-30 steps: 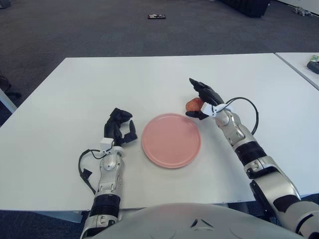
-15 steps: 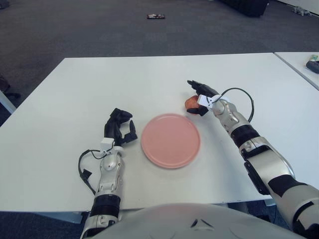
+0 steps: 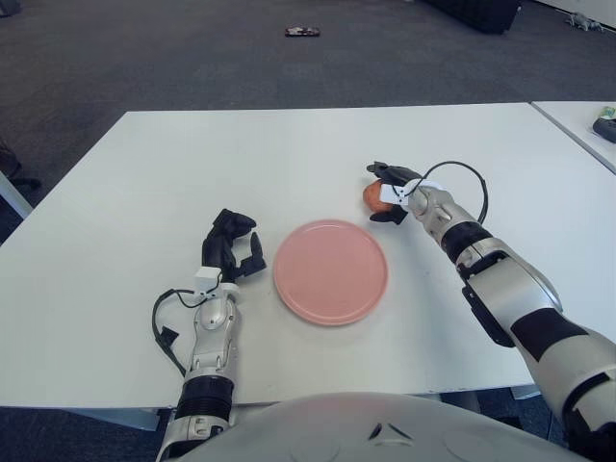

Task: Put the apple into the plate.

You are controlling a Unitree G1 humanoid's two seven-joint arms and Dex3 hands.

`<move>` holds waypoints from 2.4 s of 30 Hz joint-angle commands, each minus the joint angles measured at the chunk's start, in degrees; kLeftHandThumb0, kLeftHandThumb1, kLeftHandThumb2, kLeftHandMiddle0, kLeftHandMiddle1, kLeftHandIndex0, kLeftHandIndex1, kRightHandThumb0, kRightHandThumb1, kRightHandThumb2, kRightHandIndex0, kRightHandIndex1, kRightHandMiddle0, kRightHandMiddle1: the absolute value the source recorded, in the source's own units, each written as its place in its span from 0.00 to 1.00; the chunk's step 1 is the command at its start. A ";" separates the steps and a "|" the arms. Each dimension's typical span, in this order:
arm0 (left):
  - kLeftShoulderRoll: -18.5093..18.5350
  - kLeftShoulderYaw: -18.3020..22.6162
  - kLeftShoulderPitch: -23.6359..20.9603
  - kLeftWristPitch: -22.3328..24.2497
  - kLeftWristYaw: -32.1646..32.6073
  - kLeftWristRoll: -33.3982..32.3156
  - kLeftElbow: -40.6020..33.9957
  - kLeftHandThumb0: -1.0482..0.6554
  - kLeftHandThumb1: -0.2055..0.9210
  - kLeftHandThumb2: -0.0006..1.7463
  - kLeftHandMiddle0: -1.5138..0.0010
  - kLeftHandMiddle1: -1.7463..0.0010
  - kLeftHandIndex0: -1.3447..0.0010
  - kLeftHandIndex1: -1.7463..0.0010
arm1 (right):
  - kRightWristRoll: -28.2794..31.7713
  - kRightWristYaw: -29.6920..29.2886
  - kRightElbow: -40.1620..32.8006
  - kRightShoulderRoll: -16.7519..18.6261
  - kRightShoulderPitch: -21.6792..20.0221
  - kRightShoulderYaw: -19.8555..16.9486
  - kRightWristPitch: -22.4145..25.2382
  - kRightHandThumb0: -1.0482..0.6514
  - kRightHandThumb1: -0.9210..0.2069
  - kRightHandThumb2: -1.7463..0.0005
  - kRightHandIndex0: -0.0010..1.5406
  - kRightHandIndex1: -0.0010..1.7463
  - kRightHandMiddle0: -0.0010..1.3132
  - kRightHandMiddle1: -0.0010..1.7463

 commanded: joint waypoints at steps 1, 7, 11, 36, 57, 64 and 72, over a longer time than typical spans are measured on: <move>-0.11 0.30 1.41 1.61 0.29 -0.42 1.15 0.32 0.42 0.80 0.24 0.00 0.51 0.00 | -0.91 1.98 2.01 0.36 0.12 1.25 1.90 0.23 0.56 0.37 0.00 0.14 0.00 0.41; 0.07 0.47 1.28 1.95 0.01 -0.54 1.34 0.32 0.42 0.79 0.24 0.00 0.52 0.00 | -0.58 3.77 2.31 0.34 -0.05 1.52 4.45 0.27 0.57 0.35 0.00 0.29 0.00 0.51; 0.11 0.51 1.23 1.88 -0.06 -0.48 1.44 0.32 0.43 0.79 0.25 0.00 0.52 0.00 | -0.64 5.23 2.19 0.27 -0.10 1.89 5.71 0.28 0.57 0.35 0.00 0.34 0.00 0.54; 0.57 0.67 1.01 1.90 -0.23 -0.49 1.70 0.33 0.46 0.76 0.27 0.00 0.55 0.00 | 0.00 1.94 2.87 0.54 1.29 2.60 10.16 0.35 0.42 0.36 0.03 0.79 0.29 0.98; 0.60 0.79 1.05 1.88 -0.35 -0.72 1.58 0.34 0.48 0.75 0.28 0.00 0.56 0.00 | 1.22 -17.85 2.13 2.00 3.77 -0.35 7.94 0.61 0.88 0.03 0.62 0.90 0.53 1.00; 0.57 0.91 0.93 2.24 -0.47 -0.95 1.53 0.34 0.47 0.75 0.28 0.00 0.55 0.00 | 3.64 -20.90 1.43 2.53 4.57 -3.43 6.16 0.61 0.89 0.01 0.62 0.92 0.52 1.00; 0.55 1.00 0.94 2.09 -0.36 -0.88 1.60 0.33 0.46 0.76 0.27 0.00 0.55 0.00 | 12.51 -23.23 -0.55 3.69 6.93 -12.26 -1.26 0.61 0.86 0.02 0.61 0.94 0.49 1.00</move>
